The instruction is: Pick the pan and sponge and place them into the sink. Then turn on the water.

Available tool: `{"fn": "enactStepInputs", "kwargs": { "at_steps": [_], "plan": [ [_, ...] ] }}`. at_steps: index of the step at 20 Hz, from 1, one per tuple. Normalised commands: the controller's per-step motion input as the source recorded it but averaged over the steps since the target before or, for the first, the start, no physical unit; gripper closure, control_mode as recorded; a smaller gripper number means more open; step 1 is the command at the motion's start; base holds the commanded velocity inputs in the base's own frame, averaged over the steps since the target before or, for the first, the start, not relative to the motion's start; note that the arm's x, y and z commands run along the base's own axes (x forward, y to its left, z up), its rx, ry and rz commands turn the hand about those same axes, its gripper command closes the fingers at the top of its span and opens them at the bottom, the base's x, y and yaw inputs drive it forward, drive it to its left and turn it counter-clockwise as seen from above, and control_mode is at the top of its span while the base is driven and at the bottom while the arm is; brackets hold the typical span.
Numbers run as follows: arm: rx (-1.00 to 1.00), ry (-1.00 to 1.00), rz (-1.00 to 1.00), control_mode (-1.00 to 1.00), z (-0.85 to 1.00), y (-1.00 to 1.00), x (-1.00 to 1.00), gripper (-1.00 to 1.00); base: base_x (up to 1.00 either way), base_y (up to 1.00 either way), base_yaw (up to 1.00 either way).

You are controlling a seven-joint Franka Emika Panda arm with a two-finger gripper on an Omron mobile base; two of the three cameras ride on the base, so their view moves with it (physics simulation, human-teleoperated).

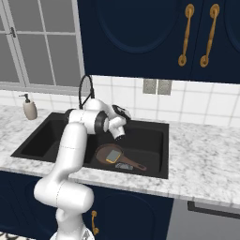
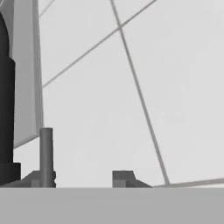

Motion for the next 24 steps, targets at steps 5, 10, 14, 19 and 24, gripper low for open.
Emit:
{"fn": "enactStepInputs", "kwargs": {
  "at_steps": [5, 10, 14, 19, 24],
  "plan": [
    [0.29, 0.0, 0.02, -1.0, 0.0, -1.0, 0.0, 1.0, 0.0, 0.0, 0.0],
    [0.28, 0.0, 0.01, -1.0, 0.0, -1.0, 0.0, 1.0, 0.0, 0.0, 0.0],
    [0.19, 0.0, 0.0, -1.0, -0.01, -1.0, 0.0, 1.0, 0.0, 0.0, 0.0],
    [0.23, -0.23, 0.02, -1.0, 0.34, -1.0, -0.57, 1.0, 0.0, 0.0, 0.0],
    [0.21, -0.51, 0.01, -1.0, 0.92, -0.85, -1.0, 1.0, 0.0, 0.0, 0.0]
  ]
}}
